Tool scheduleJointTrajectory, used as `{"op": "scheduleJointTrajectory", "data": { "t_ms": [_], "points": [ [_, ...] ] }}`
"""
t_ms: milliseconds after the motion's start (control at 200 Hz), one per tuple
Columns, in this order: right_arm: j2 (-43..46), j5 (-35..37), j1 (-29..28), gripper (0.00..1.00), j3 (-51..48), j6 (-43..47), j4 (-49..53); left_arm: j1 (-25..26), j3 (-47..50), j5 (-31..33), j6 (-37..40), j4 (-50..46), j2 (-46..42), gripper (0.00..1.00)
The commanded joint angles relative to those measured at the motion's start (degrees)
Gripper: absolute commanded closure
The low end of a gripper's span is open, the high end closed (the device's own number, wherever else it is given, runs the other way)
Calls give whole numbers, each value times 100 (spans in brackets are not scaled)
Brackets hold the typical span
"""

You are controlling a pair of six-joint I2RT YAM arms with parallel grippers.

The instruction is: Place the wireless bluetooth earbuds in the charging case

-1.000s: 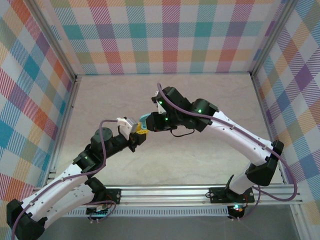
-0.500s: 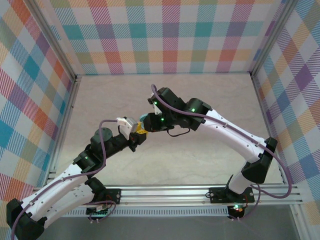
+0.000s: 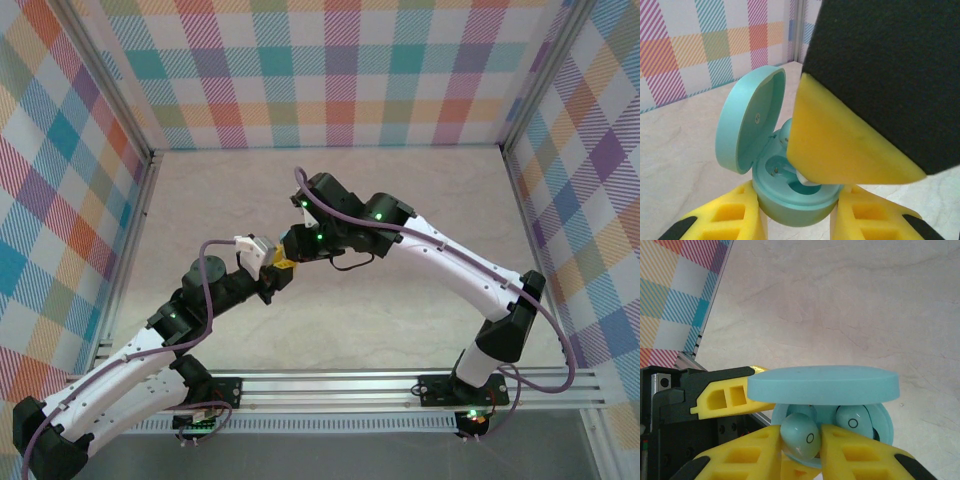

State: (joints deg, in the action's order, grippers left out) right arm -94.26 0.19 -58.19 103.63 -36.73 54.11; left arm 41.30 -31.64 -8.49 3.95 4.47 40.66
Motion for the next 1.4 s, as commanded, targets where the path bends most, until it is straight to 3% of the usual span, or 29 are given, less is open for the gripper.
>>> {"op": "scheduleJointTrajectory", "data": {
  "t_ms": [0,445,815,1100,1395],
  "points": [
    [-102,137,-47,73,122,126,223,93,-88,-40,42,262,-120,82],
    [-77,125,-46,67,142,118,241,98,-123,-32,80,204,-147,82],
    [664,221,-8,64,291,253,106,94,-105,41,98,143,-226,82],
    [911,-99,715,63,208,489,4,96,-202,-133,45,-14,-302,82],
    [96,-949,1126,62,741,1033,95,97,-311,-388,63,-162,-420,82]
  ]
}}
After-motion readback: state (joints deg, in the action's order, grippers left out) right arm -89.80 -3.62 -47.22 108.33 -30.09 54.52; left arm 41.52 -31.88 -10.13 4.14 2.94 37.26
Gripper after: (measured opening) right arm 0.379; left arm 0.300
